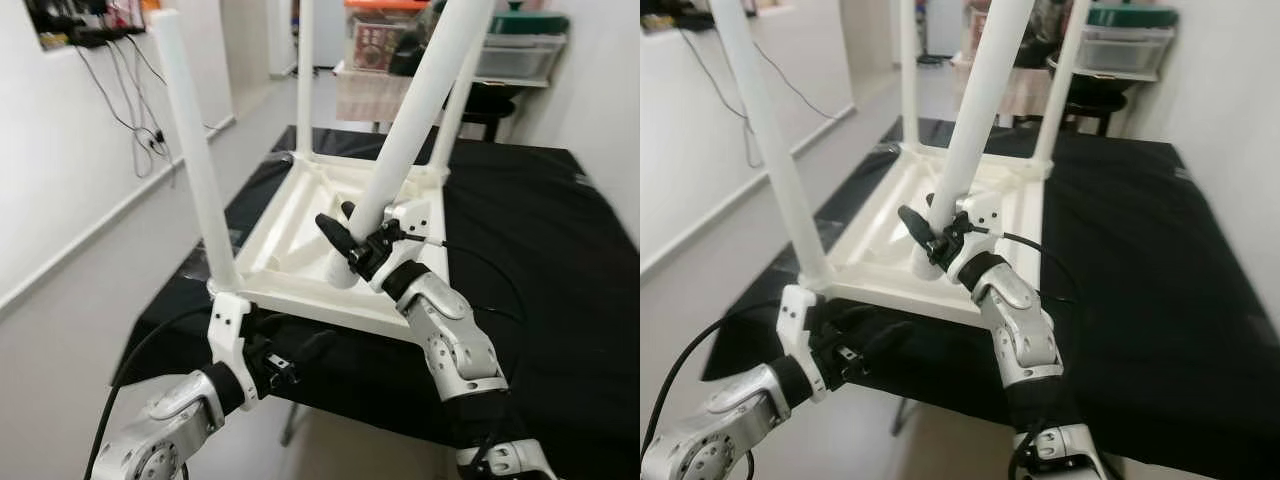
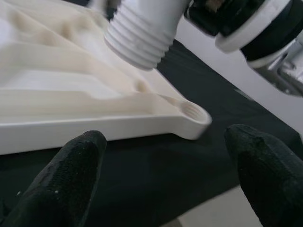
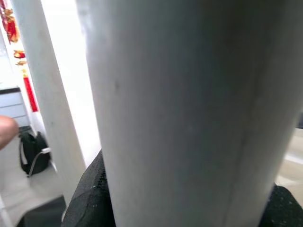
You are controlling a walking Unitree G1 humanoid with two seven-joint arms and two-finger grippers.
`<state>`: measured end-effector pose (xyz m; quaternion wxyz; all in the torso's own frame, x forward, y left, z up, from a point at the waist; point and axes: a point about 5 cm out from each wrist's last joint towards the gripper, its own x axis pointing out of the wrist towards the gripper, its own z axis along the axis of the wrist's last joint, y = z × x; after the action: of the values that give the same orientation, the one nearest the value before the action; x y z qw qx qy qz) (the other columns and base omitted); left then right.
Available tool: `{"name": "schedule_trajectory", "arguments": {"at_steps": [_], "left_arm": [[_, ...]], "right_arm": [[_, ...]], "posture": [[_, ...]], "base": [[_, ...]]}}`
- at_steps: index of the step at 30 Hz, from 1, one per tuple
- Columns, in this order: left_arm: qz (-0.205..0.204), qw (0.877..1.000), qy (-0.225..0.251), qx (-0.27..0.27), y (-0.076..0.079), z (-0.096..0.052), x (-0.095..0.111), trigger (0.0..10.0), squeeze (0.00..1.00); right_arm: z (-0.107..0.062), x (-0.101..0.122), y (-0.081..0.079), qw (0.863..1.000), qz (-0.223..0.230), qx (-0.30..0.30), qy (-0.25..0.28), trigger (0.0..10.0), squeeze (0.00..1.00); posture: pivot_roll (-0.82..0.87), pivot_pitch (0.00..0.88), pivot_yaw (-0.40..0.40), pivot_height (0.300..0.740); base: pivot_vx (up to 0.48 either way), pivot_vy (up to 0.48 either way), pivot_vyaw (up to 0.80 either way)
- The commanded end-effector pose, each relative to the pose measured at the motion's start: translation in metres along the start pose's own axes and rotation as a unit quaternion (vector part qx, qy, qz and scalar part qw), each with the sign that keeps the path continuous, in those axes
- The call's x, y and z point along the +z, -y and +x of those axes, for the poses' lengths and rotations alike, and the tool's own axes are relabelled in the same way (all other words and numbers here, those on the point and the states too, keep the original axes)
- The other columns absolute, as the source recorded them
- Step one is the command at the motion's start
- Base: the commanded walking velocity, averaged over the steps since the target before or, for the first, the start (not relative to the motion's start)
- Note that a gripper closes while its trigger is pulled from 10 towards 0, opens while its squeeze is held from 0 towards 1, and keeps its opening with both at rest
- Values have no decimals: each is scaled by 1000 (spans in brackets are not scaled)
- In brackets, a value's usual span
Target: Building children table
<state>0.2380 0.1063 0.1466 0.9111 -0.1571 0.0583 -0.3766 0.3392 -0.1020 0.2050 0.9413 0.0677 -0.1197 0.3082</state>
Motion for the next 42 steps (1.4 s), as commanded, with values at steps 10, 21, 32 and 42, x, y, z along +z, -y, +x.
{"name": "schedule_trajectory", "arguments": {"at_steps": [10, 21, 32, 42], "left_arm": [[6, 1000, -6, 16, -2, -1, -4, 10000, 0], [32, 999, -22, 28, -6, -9, -9, 10000, 0], [66, 995, -65, 26, -2, -20, -20, 10000, 0], [100, 991, -86, -11, 21, -34, -22, 10000, 0]], "right_arm": [[-6, 0, 3, 1000, -4, 2, -3, 10000, 0], [-8, -4, -3, 999, -14, 25, -15, 10000, 0], [-14, -11, 4, 988, -15, 146, -52, 10000, 0], [-12, -6, 10, 970, 8, 231, -70, 10000, 0]], "posture": [[-22, 0, -49, 740], [-17, 0, -52, 740], [9, 11, -60, 740], [27, 94, -58, 740]], "base": [[0, -94, 0], [0, 0, 0], [0, 0, 0], [0, 0, 0]]}}
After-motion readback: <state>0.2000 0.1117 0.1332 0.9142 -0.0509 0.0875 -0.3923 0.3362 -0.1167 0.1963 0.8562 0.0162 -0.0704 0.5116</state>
